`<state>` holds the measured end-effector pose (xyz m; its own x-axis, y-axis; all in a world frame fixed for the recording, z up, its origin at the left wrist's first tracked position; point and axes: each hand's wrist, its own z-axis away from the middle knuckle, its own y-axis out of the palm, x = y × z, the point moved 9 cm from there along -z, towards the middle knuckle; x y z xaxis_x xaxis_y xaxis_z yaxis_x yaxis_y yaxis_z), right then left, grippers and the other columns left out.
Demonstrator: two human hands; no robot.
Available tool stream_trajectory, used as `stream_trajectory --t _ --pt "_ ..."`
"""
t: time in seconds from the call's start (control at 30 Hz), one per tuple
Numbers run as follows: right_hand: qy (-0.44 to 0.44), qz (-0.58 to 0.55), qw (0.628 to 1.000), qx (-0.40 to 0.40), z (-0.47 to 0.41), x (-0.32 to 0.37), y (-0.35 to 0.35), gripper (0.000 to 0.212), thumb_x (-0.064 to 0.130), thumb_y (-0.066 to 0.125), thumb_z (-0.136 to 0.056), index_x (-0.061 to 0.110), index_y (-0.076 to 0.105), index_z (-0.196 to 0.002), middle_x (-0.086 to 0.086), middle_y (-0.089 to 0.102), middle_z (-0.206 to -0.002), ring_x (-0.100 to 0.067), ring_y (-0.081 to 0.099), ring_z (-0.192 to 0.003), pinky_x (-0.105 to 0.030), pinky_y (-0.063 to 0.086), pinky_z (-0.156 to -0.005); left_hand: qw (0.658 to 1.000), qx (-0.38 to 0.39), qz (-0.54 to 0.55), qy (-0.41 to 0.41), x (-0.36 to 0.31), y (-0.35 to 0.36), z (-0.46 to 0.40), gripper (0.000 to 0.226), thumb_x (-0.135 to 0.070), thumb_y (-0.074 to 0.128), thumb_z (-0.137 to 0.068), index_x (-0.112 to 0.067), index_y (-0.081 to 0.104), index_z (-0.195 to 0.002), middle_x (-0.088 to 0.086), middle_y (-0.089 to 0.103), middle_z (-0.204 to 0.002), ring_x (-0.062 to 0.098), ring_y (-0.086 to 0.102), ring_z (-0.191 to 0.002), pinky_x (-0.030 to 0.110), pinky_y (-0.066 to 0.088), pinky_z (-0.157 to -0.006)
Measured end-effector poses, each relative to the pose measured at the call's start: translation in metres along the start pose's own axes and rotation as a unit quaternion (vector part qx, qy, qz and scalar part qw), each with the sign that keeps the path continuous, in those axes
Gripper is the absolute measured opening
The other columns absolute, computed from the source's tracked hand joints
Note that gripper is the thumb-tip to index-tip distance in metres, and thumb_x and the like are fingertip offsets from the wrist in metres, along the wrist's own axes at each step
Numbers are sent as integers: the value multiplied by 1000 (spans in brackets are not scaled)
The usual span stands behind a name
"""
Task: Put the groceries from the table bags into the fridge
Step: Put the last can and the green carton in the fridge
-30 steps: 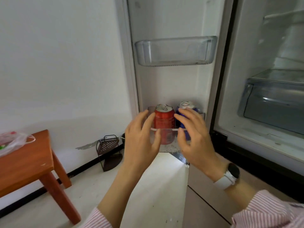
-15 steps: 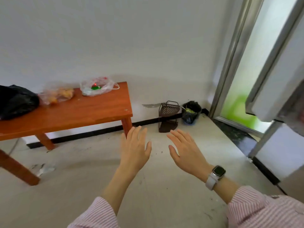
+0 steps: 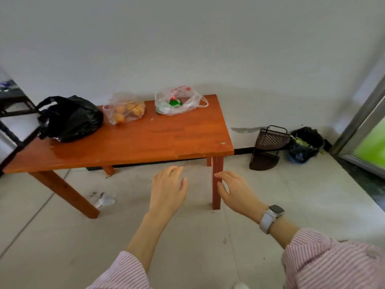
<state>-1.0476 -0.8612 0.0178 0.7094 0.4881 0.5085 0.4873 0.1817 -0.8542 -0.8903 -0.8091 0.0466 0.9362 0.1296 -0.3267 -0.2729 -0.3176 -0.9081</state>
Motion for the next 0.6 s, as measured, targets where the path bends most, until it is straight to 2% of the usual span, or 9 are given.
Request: stream_trajectory --t 0.17,0.33,0.47,0.6 --pt "-10 -33 999 11 -118 -13 25 34 22 39 -95 14 50 -126 -3 51 -128 -19 47 -118 -26 37 -96 999 -5 27 -24 50 33 -92 33 -19 56 -88 -7 59 -118 10 59 -121 29 52 -115 40 39 -96" --pt "-40 -52 998 15 -257 -25 32 34 15 42 -93 8 50 -126 -9 52 -127 -25 49 -117 -28 36 -97 998 -30 10 -59 95 48 -219 29 -18 61 -84 -8 64 -111 10 63 -114 31 57 -108 41 44 -90" --pt "-51 -57 997 9 -365 -32 27 33 10 45 -92 7 52 -124 -12 54 -125 -27 50 -116 -29 35 -98 998 -21 -6 -63 120 48 -316 34 -25 49 -91 -16 55 -123 2 54 -128 20 48 -119 33 36 -98" --pt "-58 -52 997 -12 -450 -34 33 33 9 46 -90 7 54 -121 -10 53 -124 -27 47 -117 -31 35 -99 997 -25 1 -69 153 54 -386 35 -22 48 -92 -15 53 -125 3 52 -130 19 45 -122 31 35 -98"
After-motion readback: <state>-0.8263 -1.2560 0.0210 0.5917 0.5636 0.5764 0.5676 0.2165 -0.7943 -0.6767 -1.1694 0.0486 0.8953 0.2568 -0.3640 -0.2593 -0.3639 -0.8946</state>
